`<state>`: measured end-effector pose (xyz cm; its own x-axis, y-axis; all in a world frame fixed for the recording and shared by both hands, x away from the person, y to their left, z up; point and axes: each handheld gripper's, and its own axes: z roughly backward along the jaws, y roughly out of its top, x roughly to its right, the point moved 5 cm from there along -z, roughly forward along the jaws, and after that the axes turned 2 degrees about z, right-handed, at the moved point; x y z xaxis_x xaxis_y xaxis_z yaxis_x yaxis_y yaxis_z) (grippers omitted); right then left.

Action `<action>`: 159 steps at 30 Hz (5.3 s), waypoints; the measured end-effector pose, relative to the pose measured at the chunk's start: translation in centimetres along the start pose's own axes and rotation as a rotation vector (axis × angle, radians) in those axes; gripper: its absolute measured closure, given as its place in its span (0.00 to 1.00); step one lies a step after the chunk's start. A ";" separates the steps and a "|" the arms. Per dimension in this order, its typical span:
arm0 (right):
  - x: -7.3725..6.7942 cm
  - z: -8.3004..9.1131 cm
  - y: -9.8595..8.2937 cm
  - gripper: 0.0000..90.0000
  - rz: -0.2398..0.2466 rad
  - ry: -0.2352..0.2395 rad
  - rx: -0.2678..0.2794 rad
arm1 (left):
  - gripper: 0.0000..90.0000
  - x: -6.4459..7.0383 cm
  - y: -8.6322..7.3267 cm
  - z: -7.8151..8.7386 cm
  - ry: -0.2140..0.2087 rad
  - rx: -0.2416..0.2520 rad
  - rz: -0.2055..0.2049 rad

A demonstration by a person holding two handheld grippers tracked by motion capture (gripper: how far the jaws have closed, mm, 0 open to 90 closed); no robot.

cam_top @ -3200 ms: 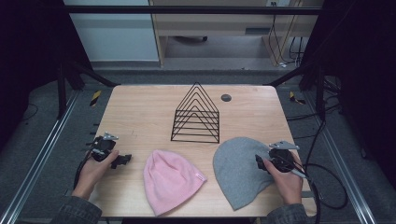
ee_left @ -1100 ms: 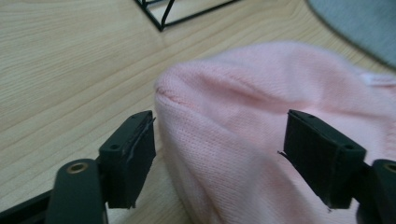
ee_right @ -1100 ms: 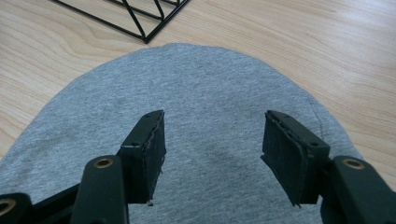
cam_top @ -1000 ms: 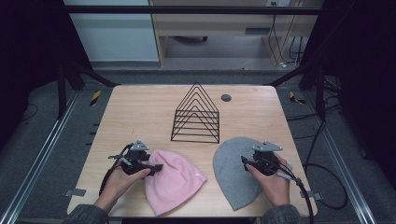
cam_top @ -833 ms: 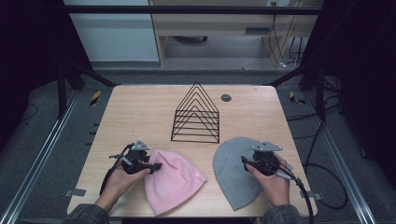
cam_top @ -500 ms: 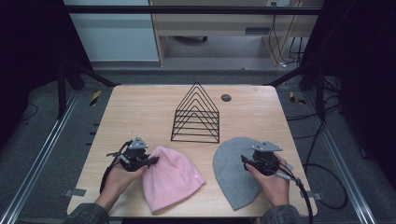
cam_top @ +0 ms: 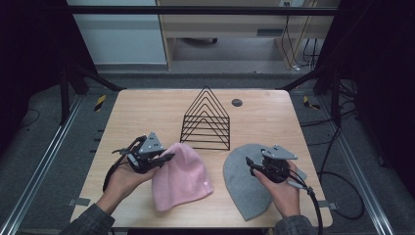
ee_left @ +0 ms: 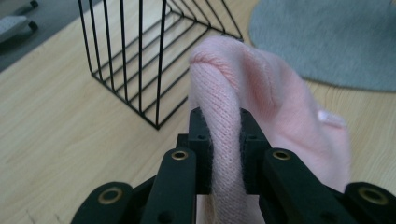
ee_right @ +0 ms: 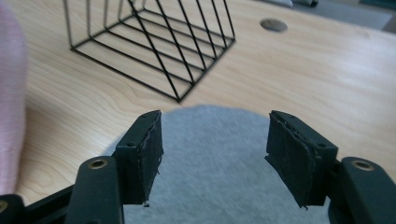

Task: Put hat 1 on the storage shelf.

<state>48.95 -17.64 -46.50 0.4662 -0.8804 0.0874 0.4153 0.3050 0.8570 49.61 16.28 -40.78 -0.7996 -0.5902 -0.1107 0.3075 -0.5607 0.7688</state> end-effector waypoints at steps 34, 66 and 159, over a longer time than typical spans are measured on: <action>-9.3 -1.5 13.2 0.49 0.221 0.323 0.025 | 0.88 -6.7 10.3 8.6 0.034 0.134 -0.049; -8.8 -4.5 18.7 0.65 0.193 0.448 0.060 | 0.88 -7.5 16.5 10.5 0.002 0.272 -0.078; 0.1 -9.0 11.1 0.89 0.146 0.260 -0.058 | 0.80 -7.4 16.6 -4.2 -0.081 0.146 -0.091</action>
<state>60.65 -11.12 -41.60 0.7056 -0.7053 0.0678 0.3696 0.4481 0.8140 62.81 8.94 -29.80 -0.8615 -0.4889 -0.1369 0.1588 -0.5155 0.8421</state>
